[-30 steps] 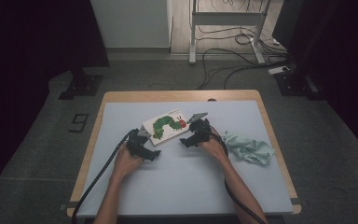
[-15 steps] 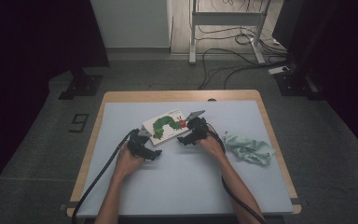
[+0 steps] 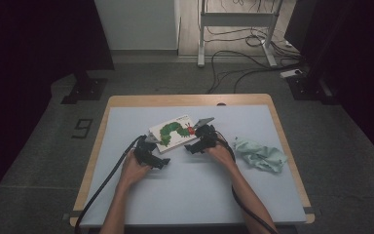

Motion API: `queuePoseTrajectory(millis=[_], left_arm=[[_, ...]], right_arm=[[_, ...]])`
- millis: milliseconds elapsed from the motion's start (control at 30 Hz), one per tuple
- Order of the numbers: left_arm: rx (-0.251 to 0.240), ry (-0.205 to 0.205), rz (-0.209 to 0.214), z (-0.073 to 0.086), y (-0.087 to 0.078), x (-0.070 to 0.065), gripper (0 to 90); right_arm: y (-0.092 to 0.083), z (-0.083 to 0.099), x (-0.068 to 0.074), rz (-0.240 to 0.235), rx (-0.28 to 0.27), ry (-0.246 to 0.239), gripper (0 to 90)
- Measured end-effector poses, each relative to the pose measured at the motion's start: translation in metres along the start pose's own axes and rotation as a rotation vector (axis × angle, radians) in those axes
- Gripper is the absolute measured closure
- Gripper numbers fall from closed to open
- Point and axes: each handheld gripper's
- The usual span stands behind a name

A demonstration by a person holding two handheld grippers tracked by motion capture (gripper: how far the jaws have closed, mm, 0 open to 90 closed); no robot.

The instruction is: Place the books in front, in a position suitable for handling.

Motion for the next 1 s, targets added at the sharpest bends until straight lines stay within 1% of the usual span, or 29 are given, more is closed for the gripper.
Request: queuePoseTrajectory(millis=[133, 200, 367, 500, 633, 800, 1000], left_arm=[[-0.007, 0.003, -0.005, 0.002, 0.0, -0.004, 0.0], [-0.008, 0.003, 0.002, 0.004, -0.002, -0.005, 0.0], [-0.007, 0.007, 0.008, 0.007, -0.003, -0.012, 0.0], [0.001, 0.012, 0.018, 0.008, -0.005, -0.017, 0.0], [-0.007, 0.014, 0.028, 0.012, -0.007, -0.022, 0.0], [-0.006, 0.021, 0.019, 0.015, -0.008, -0.03, 0.0], [-0.013, 0.014, 0.035, 0.019, -0.011, -0.037, 0.0]], right_arm=[[-0.005, 0.003, 0.003, -0.013, 0.012, -0.005, 0.9], [-0.007, 0.004, 0.004, -0.017, 0.013, -0.004, 0.9], [-0.012, 0.009, 0.007, -0.026, 0.007, -0.008, 0.9], [-0.015, 0.013, 0.012, -0.021, 0.002, -0.006, 0.8], [-0.021, 0.019, 0.016, -0.029, -0.004, -0.001, 0.8], [-0.027, 0.024, 0.021, -0.034, -0.006, 0.002, 0.8], [-0.033, 0.031, 0.028, -0.037, -0.011, 0.006, 0.8]])
Point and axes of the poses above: each handheld gripper's, and its own axes: y roughly forward along the jaws, z roughly out of its underside, x roughly to its left, and after that the axes turned 4 degrees about z, right-handed
